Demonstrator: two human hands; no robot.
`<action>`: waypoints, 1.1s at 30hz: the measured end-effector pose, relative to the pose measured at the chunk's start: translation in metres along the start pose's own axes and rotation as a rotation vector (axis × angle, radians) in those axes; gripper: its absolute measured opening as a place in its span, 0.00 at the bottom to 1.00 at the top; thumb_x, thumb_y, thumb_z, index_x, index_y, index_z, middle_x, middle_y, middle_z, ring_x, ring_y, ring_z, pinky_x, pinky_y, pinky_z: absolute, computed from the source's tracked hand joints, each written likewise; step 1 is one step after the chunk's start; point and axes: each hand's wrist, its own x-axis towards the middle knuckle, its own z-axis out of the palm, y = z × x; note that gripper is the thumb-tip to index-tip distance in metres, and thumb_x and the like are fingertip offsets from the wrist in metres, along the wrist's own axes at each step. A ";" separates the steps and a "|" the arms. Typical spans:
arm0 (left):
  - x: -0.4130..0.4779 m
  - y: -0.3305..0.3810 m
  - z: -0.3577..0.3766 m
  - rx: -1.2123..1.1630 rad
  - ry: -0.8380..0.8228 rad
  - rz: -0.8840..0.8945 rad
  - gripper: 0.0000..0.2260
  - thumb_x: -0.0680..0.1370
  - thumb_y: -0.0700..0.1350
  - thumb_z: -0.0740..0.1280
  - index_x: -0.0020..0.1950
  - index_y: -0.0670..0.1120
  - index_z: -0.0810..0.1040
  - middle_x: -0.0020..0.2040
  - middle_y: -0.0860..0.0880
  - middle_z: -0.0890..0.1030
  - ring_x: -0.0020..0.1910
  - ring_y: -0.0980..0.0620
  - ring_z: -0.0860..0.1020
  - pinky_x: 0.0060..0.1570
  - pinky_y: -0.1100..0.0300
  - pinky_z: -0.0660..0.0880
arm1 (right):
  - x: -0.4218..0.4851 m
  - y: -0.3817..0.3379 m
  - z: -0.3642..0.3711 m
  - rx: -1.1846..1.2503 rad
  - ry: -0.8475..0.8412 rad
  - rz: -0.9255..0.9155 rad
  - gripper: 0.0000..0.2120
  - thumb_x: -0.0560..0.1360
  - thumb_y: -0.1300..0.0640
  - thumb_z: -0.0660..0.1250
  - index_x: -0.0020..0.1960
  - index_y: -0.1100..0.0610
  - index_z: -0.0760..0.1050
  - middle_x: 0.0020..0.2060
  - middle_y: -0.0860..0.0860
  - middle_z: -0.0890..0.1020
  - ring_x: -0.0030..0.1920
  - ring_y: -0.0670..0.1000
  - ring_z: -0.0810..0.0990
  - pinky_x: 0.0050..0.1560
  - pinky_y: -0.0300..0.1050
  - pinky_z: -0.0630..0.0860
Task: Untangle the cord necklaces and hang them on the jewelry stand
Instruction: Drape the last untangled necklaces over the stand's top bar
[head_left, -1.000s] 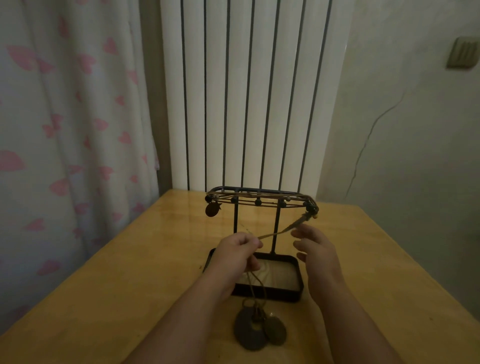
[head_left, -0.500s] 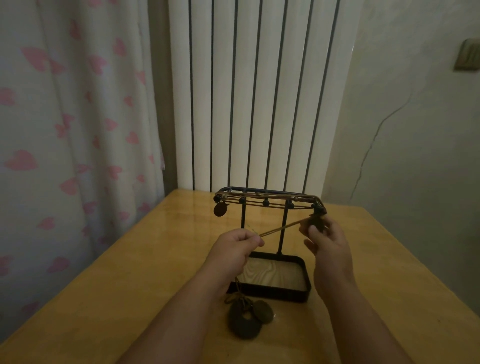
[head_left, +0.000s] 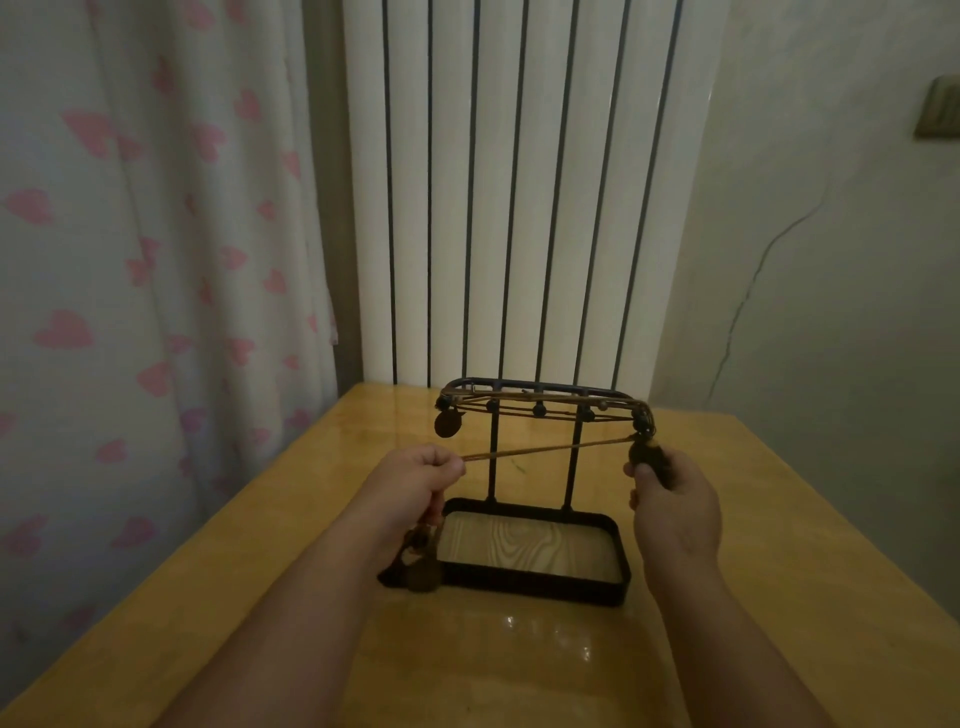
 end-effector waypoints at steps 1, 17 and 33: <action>0.001 0.000 -0.003 -0.005 0.022 -0.022 0.06 0.80 0.45 0.65 0.51 0.46 0.81 0.34 0.48 0.76 0.36 0.48 0.74 0.45 0.50 0.75 | 0.000 0.000 0.000 -0.008 0.000 -0.004 0.12 0.80 0.59 0.61 0.62 0.52 0.75 0.48 0.47 0.81 0.53 0.54 0.78 0.58 0.60 0.76; 0.014 0.037 -0.044 -0.478 0.079 -0.211 0.02 0.80 0.40 0.65 0.51 0.42 0.76 0.41 0.45 0.77 0.42 0.49 0.80 0.36 0.53 0.79 | -0.001 0.000 0.000 -0.035 0.018 0.008 0.13 0.80 0.59 0.61 0.63 0.51 0.75 0.49 0.46 0.81 0.56 0.55 0.77 0.59 0.62 0.75; 0.024 0.058 -0.042 1.118 0.804 0.320 0.15 0.80 0.57 0.63 0.55 0.48 0.81 0.54 0.46 0.75 0.54 0.46 0.69 0.51 0.53 0.66 | -0.003 0.001 0.002 -0.065 0.003 0.007 0.14 0.81 0.59 0.61 0.65 0.53 0.74 0.54 0.50 0.81 0.58 0.55 0.77 0.60 0.61 0.74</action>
